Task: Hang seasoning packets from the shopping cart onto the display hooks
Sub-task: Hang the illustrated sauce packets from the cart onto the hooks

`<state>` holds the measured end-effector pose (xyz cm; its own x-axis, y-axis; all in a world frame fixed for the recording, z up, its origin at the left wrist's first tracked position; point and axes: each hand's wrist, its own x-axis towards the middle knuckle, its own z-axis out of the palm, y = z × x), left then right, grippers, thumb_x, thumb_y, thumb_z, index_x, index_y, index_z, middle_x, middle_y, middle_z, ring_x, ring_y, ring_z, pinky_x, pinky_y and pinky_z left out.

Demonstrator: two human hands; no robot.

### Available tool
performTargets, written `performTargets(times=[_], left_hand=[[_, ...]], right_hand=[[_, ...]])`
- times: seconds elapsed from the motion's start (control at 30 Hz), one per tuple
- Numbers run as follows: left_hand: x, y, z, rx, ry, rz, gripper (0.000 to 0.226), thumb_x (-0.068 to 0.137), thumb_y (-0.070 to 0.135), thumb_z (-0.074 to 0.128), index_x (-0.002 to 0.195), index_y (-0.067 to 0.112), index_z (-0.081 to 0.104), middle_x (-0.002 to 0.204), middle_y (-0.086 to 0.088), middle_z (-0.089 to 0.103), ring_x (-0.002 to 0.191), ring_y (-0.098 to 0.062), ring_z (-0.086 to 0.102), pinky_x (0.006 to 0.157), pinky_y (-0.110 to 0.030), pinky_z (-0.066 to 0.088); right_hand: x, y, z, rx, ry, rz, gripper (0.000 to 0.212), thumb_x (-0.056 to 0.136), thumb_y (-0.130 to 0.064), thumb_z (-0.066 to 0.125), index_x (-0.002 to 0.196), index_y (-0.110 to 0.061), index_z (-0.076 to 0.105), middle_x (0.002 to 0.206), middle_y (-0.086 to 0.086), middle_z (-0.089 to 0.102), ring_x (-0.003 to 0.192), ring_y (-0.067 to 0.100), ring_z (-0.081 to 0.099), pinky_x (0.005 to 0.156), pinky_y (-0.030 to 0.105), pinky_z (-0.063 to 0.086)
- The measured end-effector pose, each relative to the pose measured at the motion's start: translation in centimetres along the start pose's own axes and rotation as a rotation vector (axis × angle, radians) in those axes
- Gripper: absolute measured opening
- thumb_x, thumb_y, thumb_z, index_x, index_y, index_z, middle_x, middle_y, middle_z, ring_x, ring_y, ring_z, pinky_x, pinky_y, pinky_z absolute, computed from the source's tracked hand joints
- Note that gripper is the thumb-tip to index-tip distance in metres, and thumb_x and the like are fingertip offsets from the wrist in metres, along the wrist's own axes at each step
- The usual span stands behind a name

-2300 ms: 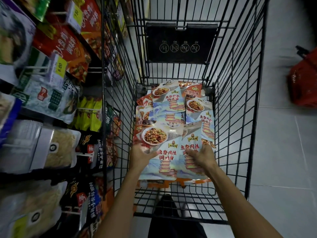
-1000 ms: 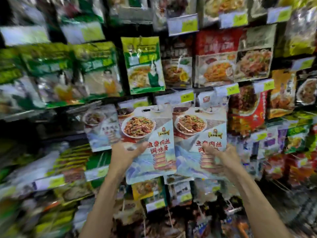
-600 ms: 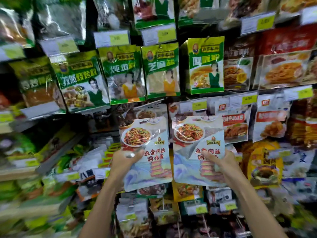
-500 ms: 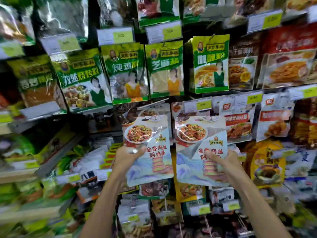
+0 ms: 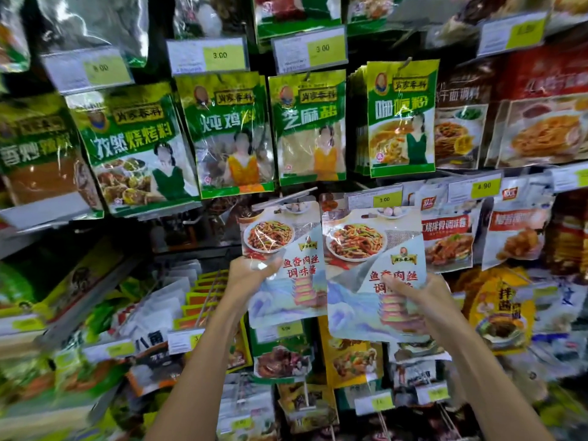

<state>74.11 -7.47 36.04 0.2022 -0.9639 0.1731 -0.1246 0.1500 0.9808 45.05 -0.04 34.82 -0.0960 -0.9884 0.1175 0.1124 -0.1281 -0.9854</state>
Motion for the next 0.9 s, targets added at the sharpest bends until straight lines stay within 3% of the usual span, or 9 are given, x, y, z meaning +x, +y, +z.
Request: performTargets(times=[0.1, 0.23, 0.37, 0.53, 0.7, 0.77, 0.83, 0.9], left_hand=[[0.1, -0.1, 0.3, -0.015, -0.002, 0.004, 0.024, 0.071, 0.019, 0.082, 0.065, 0.007, 0.061, 0.058, 0.001, 0.063, 0.055, -0.012, 0.055, 0.049, -0.017, 0.043], [0.5, 0.1, 0.6, -0.023, 0.014, 0.002, 0.026, 0.072, 0.018, 0.082, 0.085, 0.001, 0.066, 0.08, -0.008, 0.068, 0.071, -0.018, 0.061, 0.064, -0.028, 0.051], [0.6, -0.2, 0.7, -0.05, 0.008, -0.002, 0.018, 0.07, 0.016, 0.082, 0.082, 0.014, 0.069, 0.079, 0.003, 0.074, 0.074, -0.013, 0.069, 0.059, -0.023, 0.054], [0.6, -0.9, 0.8, -0.073, 0.008, -0.049, 0.02, 0.068, 0.018, 0.084, 0.078, 0.006, 0.07, 0.086, -0.011, 0.074, 0.082, -0.027, 0.069, 0.075, -0.041, 0.056], [1.7, -1.3, 1.1, -0.112, 0.015, -0.062, 0.023, 0.068, 0.017, 0.084, 0.086, 0.011, 0.07, 0.084, -0.003, 0.075, 0.082, -0.02, 0.07, 0.071, -0.033, 0.056], [1.9, -1.5, 1.3, -0.079, 0.019, -0.061, 0.016, 0.07, 0.018, 0.082, 0.075, 0.009, 0.07, 0.071, 0.001, 0.073, 0.071, -0.014, 0.067, 0.06, -0.025, 0.052], [1.7, -1.5, 1.2, 0.029, 0.035, 0.001, 0.022, 0.077, 0.02, 0.077, 0.064, 0.005, 0.066, 0.061, -0.001, 0.067, 0.059, -0.009, 0.059, 0.058, -0.024, 0.045], [1.1, -1.6, 0.7, 0.18, 0.143, 0.086, 0.022, 0.084, 0.023, 0.07, 0.082, 0.002, 0.066, 0.079, -0.008, 0.069, 0.069, -0.011, 0.06, 0.067, -0.028, 0.047]], right_hand=[[0.4, 0.0, 0.4, 0.01, -0.028, 0.002, 0.035, 0.063, -0.033, 0.08, 0.088, -0.011, 0.069, 0.077, 0.006, 0.074, 0.067, 0.028, 0.072, 0.057, 0.052, 0.057], [0.7, 0.4, 0.6, 0.0, -0.039, 0.014, 0.029, 0.068, -0.029, 0.079, 0.089, -0.01, 0.07, 0.08, 0.008, 0.074, 0.072, 0.03, 0.072, 0.061, 0.058, 0.057], [0.7, 0.9, 0.7, -0.001, -0.051, 0.053, 0.032, 0.066, -0.031, 0.081, 0.088, -0.01, 0.071, 0.081, 0.012, 0.074, 0.071, 0.035, 0.072, 0.06, 0.06, 0.056], [0.7, 1.2, 0.4, 0.007, -0.052, 0.041, 0.023, 0.065, -0.033, 0.082, 0.08, -0.017, 0.074, 0.082, 0.011, 0.074, 0.072, 0.034, 0.072, 0.058, 0.06, 0.056], [0.6, 1.2, 0.3, 0.009, -0.076, 0.04, 0.024, 0.064, -0.035, 0.082, 0.079, -0.018, 0.075, 0.084, 0.012, 0.074, 0.073, 0.035, 0.072, 0.057, 0.059, 0.056], [0.5, 1.2, 0.3, 0.006, -0.08, 0.05, 0.03, 0.062, -0.036, 0.083, 0.081, -0.016, 0.073, 0.084, 0.013, 0.074, 0.073, 0.036, 0.072, 0.057, 0.059, 0.056], [0.5, 1.2, 0.5, 0.0, -0.084, 0.052, 0.033, 0.064, -0.034, 0.082, 0.087, -0.013, 0.072, 0.085, 0.013, 0.074, 0.074, 0.035, 0.072, 0.059, 0.06, 0.056], [0.5, 1.1, 0.8, -0.002, -0.089, 0.062, 0.036, 0.066, -0.033, 0.081, 0.092, -0.01, 0.071, 0.086, 0.011, 0.075, 0.076, 0.033, 0.072, 0.062, 0.059, 0.057]])
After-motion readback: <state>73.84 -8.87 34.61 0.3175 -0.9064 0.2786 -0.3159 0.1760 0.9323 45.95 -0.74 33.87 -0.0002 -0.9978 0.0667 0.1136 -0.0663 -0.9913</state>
